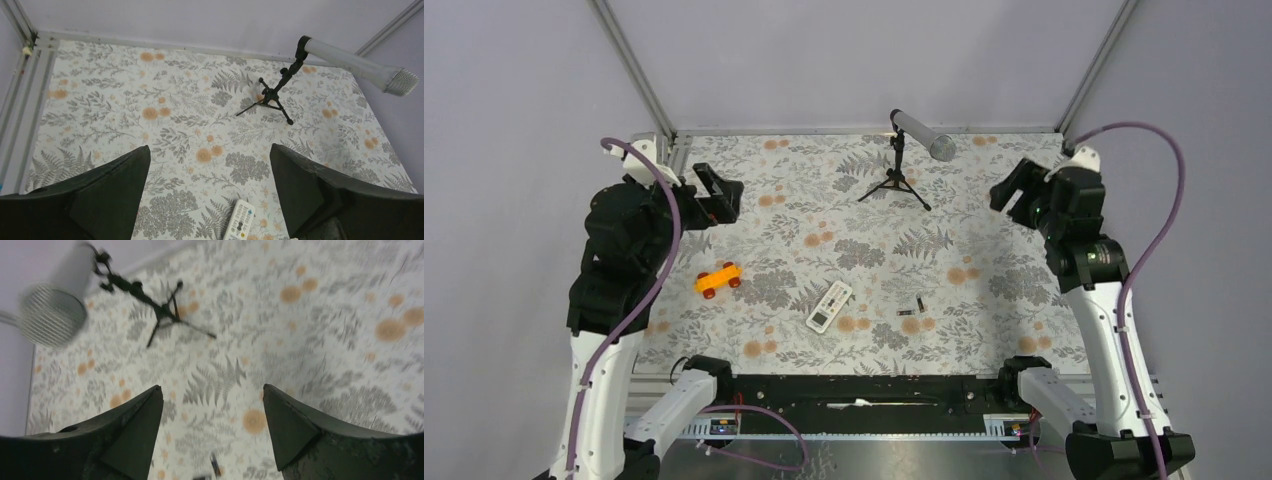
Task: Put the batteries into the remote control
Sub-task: Pick up the remote control from the center of the board.
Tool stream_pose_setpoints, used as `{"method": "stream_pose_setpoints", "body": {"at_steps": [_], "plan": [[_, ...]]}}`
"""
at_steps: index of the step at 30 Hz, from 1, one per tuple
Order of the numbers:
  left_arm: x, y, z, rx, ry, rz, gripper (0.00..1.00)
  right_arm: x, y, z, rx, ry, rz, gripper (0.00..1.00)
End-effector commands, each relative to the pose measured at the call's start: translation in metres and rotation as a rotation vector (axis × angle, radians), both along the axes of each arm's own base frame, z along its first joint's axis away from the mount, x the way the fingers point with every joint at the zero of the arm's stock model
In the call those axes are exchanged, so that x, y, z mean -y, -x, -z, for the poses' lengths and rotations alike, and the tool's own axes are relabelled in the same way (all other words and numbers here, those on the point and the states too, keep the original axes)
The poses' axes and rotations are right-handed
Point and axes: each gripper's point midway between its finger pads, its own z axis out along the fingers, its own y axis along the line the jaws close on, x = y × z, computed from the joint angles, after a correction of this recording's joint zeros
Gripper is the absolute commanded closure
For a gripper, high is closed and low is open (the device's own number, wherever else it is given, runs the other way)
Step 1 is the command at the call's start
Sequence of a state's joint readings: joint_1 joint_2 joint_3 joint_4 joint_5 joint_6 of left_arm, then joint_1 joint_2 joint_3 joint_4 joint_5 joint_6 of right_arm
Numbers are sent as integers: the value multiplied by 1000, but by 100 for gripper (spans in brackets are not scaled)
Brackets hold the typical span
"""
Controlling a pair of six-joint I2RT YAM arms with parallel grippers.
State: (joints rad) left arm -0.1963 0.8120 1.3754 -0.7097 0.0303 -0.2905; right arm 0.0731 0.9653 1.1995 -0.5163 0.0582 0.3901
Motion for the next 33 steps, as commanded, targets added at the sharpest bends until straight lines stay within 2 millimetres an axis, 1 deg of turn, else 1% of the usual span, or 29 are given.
{"method": "stream_pose_setpoints", "body": {"at_steps": [1,4,5,7,10,11,12,15,16,17,18,20,22,25,28,31,33], "plan": [[1,6,-12,68,36,2,1,-17,24,43,-67,-122,-43,19],[4,4,4,48,42,16,1,-13,35,75,-99,-150,4,16],[9,0,18,23,37,37,1,-16,38,81,-95,-160,-7,14],[22,-2,38,-20,2,126,1,-26,46,97,-105,-190,-57,13],[35,-8,71,-122,-8,194,1,-48,58,118,-145,-264,-167,13],[39,-9,84,-162,-10,218,1,-55,62,131,-166,-289,-196,13],[41,-11,97,-201,2,214,1,-60,65,137,-175,-312,-220,13],[51,-12,143,-307,39,206,1,-69,69,149,-194,-351,-256,13],[52,-11,159,-336,23,172,1,-72,71,151,-196,-356,-282,11],[54,-9,174,-363,-3,158,1,-78,73,150,-190,-359,-330,5],[59,-5,188,-384,-42,170,1,-83,75,149,-184,-364,-369,2],[70,2,212,-427,-123,216,1,-85,79,153,-200,-356,-391,0],[82,10,232,-469,-185,271,1,-81,82,162,-236,-333,-376,0],[107,25,255,-526,-200,340,1,-77,85,174,-280,-323,-348,1],[134,38,282,-569,-207,394,1,-77,86,180,-285,-342,-330,0],[151,45,308,-618,-238,402,1,-77,86,185,-290,-360,-311,0],[162,49,320,-630,-276,421,1,-76,87,188,-301,-362,-302,0]]}}
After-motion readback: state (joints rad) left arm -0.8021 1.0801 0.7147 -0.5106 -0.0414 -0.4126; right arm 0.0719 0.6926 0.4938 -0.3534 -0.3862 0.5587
